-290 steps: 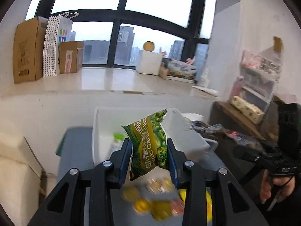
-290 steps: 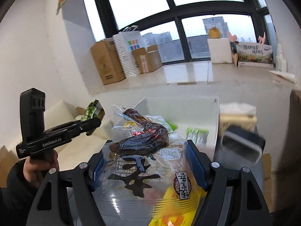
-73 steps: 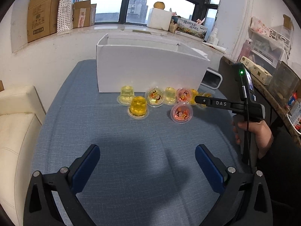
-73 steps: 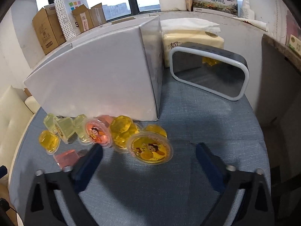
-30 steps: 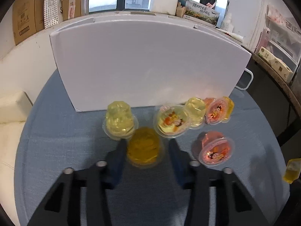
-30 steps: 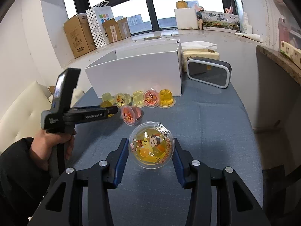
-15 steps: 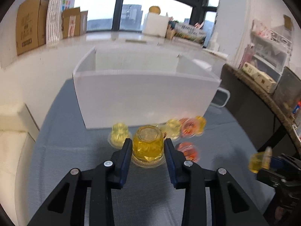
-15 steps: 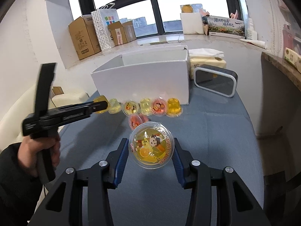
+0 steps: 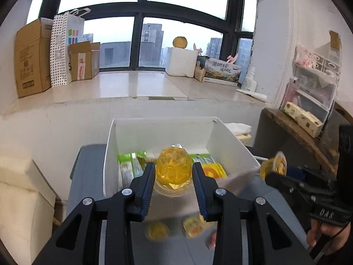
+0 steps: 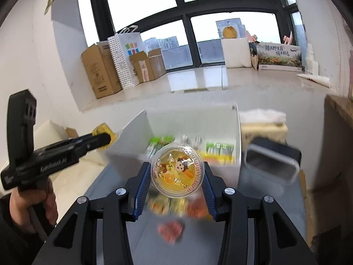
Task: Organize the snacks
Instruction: 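Lower both held jelly cups into the white box and open both tools, then withdraw both tools from the box toward the remaining jelly cups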
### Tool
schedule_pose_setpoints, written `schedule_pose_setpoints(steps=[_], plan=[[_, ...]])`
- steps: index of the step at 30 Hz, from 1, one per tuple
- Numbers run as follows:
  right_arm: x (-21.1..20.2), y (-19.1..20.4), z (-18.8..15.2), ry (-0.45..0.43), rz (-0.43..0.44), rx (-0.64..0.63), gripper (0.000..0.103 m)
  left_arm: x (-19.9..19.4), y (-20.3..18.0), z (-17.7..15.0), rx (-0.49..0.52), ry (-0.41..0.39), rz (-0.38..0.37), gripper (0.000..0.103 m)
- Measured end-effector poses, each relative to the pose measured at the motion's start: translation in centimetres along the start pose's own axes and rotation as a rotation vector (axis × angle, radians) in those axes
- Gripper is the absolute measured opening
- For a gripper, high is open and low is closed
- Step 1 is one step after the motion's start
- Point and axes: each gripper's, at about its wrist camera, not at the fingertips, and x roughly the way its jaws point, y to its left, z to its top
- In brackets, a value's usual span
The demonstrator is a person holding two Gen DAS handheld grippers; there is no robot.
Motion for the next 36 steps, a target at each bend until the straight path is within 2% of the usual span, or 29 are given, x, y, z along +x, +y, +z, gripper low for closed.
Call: schedule_pose_setpoints(steps=[4, 7, 8, 9, 10, 11, 14, 22, 28, 36], plan=[[3.8, -0.8, 3.3, 0.017, -0.005, -0.011, 0.049, 3.3, 0.8, 1.1, 0.007, 0.024, 0.024, 0.038], [6.1, -2.0, 4.2, 0.033, -0.008, 0.019, 0.049, 5.3, 1.3, 0.9, 0.014, 0.047, 0.047, 0.039], [6.8, -2.3, 4.4, 0.039, -0.014, 0.025, 0.052, 6.0, 1.6, 0.8, 0.011, 0.057, 0.062, 0.046], [7.7, -2.7, 4.5, 0.044, -0.029, 0.029, 0.072, 6.5, 1.9, 0.6, 0.004, 0.074, 0.073, 0.074], [8.2, -3.0, 4.6, 0.053, -0.045, 0.028, 0.1, 7.1, 2.3, 0.5, -0.01, 0.091, 0.084, 0.092], [8.6, -3.2, 4.5, 0.059, -0.059, 0.028, 0.103, 7.3, 2.8, 0.2, -0.024, 0.087, 0.099, 0.103], [8.2, -3.9, 4.1, 0.032, -0.027, 0.047, 0.103, 7.3, 3.6, -0.5, -0.031, 0.091, 0.103, 0.103], [6.5, -4.4, 2.8, 0.002, -0.041, 0.063, 0.103, 5.8, 3.3, -1.2, -0.033, 0.092, 0.097, 0.103], [3.5, -3.0, 1.6, -0.009, 0.005, 0.057, 0.103, 0.7, 0.7, -3.2, -0.003, 0.039, 0.076, 0.103], [-2.4, 0.5, -3.6, -0.017, 0.036, -0.003, 0.103, -5.7, -1.6, -9.2, -0.02, 0.024, 0.061, 0.103]])
